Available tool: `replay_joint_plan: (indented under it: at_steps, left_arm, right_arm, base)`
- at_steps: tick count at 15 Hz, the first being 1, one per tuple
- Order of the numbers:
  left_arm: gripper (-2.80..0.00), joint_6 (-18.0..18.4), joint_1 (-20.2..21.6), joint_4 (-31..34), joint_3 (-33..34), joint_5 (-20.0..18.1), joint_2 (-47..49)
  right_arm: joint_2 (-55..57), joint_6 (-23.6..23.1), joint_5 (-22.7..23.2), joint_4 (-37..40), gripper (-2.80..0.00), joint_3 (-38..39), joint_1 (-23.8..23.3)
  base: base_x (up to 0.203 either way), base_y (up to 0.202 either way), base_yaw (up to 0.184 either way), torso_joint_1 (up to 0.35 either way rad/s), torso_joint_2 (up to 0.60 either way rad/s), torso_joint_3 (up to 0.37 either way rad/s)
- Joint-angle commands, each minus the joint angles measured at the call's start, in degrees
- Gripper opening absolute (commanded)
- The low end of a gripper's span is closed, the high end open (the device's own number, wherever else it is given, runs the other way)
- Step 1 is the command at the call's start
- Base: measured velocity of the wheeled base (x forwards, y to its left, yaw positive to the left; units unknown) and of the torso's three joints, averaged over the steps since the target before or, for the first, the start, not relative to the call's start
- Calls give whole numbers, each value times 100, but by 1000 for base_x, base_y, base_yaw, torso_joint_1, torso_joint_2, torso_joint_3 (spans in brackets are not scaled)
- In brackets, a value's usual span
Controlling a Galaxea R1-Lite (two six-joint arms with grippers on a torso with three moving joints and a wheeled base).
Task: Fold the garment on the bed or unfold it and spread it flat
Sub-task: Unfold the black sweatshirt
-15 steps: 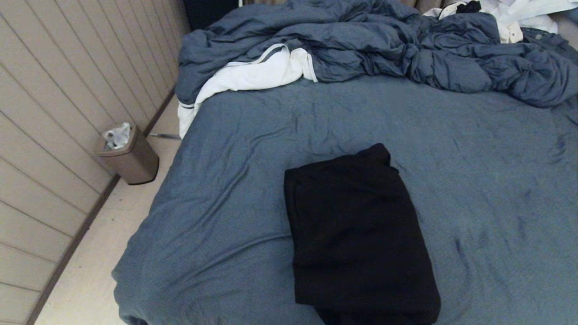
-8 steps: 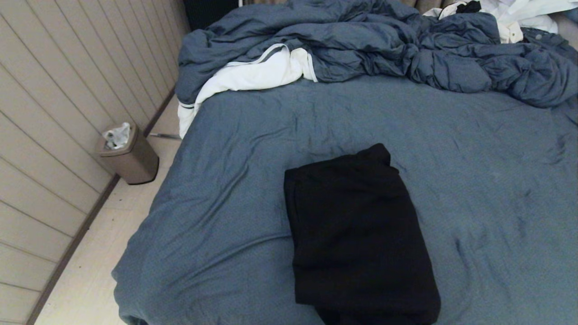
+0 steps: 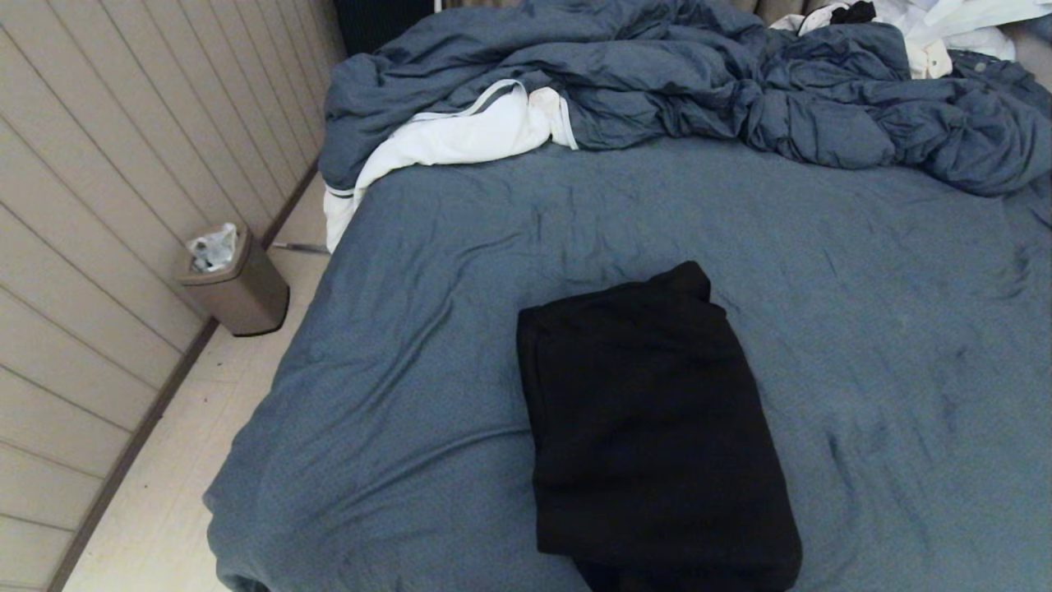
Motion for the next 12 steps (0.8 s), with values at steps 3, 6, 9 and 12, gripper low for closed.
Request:
replay_joint_plan:
  at_steps: [3, 6, 9, 12]
  left_arm:
    - [-280, 2, 4, -2, 0, -2, 10]
    - [-280, 2, 4, -2, -14, -2, 10]
    - [-280, 2, 4, -2, 0, -2, 10]
    - [-280, 2, 4, -2, 0, -2, 10]
  right_arm:
    - [13, 5, 5, -1, -280, 0, 1]
    - [13, -4, 15, -1, -280, 0, 10]
    - [21, -73, 40, 3, -280, -15, 10]
    - [102, -155, 70, 700, -280, -423, 11]
  base:
    - [0, 0, 0, 0, 0, 0]
    - [0, 0, 0, 0, 0, 0]
    - [0, 0, 0, 0, 0, 0]
    - [0, 0, 0, 0, 0, 0]
